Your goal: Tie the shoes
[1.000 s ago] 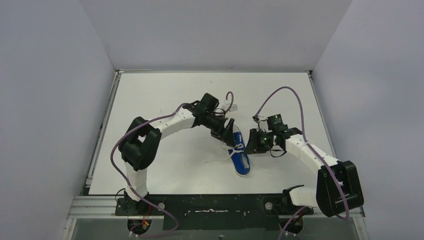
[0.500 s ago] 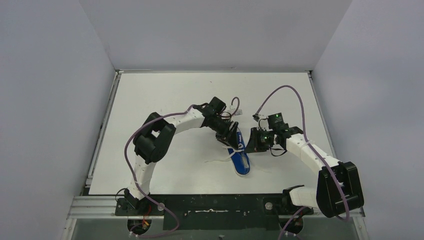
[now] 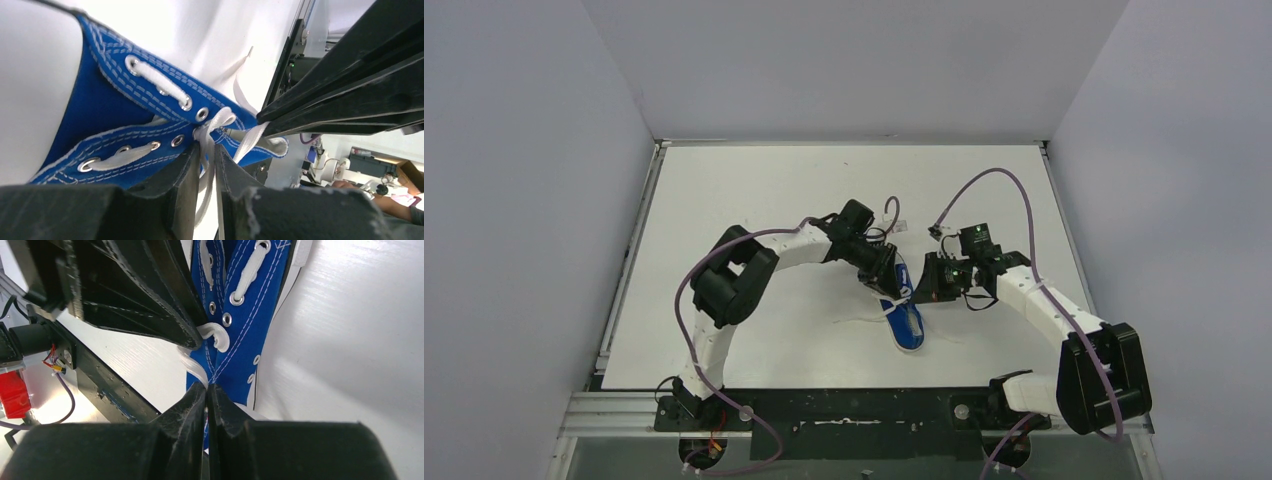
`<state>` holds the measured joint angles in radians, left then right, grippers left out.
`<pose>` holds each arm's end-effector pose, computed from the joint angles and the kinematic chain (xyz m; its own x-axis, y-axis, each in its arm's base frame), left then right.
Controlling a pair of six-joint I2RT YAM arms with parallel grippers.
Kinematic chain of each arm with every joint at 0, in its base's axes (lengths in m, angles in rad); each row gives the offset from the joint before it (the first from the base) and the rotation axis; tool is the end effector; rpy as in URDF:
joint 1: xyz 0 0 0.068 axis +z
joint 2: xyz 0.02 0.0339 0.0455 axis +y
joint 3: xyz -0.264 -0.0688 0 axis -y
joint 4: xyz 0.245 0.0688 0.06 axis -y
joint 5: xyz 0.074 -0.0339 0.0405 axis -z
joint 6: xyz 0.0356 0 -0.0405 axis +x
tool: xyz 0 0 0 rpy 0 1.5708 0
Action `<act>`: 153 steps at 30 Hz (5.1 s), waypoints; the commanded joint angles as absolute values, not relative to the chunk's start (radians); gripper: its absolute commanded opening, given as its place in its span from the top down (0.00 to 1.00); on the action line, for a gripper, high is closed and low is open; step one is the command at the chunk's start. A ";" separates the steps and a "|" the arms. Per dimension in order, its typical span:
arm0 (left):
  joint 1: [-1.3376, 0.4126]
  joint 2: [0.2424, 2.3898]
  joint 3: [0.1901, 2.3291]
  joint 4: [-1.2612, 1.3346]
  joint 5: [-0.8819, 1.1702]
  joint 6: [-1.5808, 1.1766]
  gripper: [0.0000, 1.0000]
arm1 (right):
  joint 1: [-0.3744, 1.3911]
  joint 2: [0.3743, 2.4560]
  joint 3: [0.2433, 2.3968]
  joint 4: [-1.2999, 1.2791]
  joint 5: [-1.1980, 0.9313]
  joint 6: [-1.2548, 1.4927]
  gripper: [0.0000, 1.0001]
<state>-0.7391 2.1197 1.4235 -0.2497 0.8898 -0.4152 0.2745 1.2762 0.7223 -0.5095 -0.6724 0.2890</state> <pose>0.3070 -0.3172 0.1494 -0.8550 0.4357 -0.2811 0.4537 0.3660 -0.8126 0.2180 0.0844 0.1993 -0.9499 -0.0359 -0.3106 -0.2427 0.7107 0.6603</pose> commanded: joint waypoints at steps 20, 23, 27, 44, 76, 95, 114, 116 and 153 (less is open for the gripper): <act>-0.748 2.013 1.269 0.094 0.902 -0.561 0.45 | 0.271 1.359 0.792 -0.443 -0.707 0.296 0.98; -0.747 2.009 1.267 0.097 0.901 -0.563 0.42 | 0.273 1.364 0.788 -0.448 -0.707 0.292 0.98; -0.745 2.011 1.269 0.082 0.896 -0.560 0.41 | 0.283 1.365 0.797 -0.492 -0.678 0.267 0.98; -0.731 2.020 1.281 0.021 0.896 -0.523 0.42 | 0.286 1.324 0.801 -0.470 -0.678 0.318 0.99; -0.740 2.026 1.312 -0.102 0.852 -0.456 0.81 | 0.315 1.456 0.924 -0.510 -0.576 0.359 0.71; -0.741 2.055 1.352 -0.113 0.872 -0.471 0.73 | 0.346 1.383 0.903 -0.517 -0.551 0.339 1.00; -0.747 2.045 1.319 -0.081 0.866 -0.453 0.49 | 0.334 1.369 0.881 -0.488 -0.573 0.353 1.00; -0.750 2.058 1.328 -0.099 0.849 -0.448 0.49 | 0.334 1.370 0.885 -0.490 -0.574 0.354 1.00; -0.735 2.023 1.291 0.145 0.870 -0.626 1.00 | 0.345 1.308 0.789 -0.387 -0.692 0.342 1.00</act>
